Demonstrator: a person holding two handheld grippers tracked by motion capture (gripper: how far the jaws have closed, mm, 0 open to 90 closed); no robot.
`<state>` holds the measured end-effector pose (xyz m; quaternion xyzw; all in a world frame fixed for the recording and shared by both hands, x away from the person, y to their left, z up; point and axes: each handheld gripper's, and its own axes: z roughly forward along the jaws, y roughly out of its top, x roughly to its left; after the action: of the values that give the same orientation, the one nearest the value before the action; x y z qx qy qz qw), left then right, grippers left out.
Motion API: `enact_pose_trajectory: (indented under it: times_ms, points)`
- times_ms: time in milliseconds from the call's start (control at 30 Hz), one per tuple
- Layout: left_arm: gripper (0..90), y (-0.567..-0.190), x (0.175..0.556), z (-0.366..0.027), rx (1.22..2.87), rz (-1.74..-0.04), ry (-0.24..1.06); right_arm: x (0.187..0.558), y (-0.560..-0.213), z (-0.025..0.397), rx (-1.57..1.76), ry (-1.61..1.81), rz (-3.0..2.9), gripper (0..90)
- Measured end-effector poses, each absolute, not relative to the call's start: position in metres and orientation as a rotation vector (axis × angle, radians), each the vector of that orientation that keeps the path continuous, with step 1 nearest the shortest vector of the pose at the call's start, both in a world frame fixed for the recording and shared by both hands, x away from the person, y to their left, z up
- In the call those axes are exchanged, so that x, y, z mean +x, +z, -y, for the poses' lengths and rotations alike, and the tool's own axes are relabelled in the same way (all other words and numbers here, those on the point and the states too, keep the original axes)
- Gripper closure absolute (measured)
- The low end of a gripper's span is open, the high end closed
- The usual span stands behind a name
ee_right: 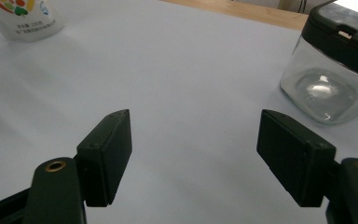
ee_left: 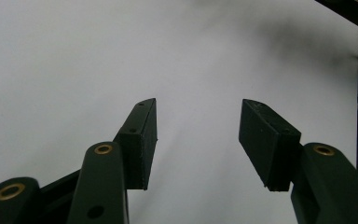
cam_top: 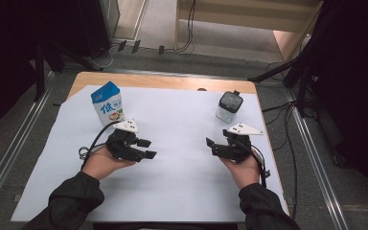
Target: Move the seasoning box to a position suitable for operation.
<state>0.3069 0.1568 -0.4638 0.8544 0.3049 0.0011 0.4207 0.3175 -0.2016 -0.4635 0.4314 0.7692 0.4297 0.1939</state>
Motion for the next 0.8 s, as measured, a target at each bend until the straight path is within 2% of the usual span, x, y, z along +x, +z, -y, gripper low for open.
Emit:
enact_pose_trajectory:
  times_ms: [367,400,467,567,600,633,667,767,800]
  points:
    - [46.2,-0.465,0.306,-0.158,2.149,-0.764,0.009,0.335,-0.466,0.213,1.275,1.215,-2.107,40.8]
    - [46.1,-0.465,0.305,-0.160,2.148,-0.773,0.011,0.343,-0.468,0.214,1.277,1.189,-2.103,46.1]
    - [46.1,-0.465,0.305,-0.161,2.147,-0.774,0.011,0.346,-0.469,0.214,1.277,1.183,-2.101,48.2]
    - [46.1,-0.465,0.303,-0.163,2.149,-0.787,0.017,0.358,-0.470,0.215,1.284,1.187,-2.106,60.4]
    - [46.1,-0.465,0.301,-0.165,2.153,-0.796,0.021,0.365,-0.471,0.215,1.304,1.173,-2.114,67.1]
    - [46.1,-0.465,0.301,-0.165,2.153,-0.796,0.021,0.365,-0.471,0.215,1.304,1.173,-2.114,67.1]
    - [46.1,-0.465,0.301,-0.167,2.160,-0.794,0.025,0.373,-0.473,0.214,1.309,1.155,-2.123,74.5]
    - [46.1,-0.466,0.298,-0.170,2.155,-0.804,0.024,0.381,-0.474,0.212,1.317,1.146,-2.137,79.2]
    - [46.1,-0.466,0.296,-0.173,2.158,-0.812,0.037,0.388,-0.474,0.210,1.336,1.142,-2.134,84.3]
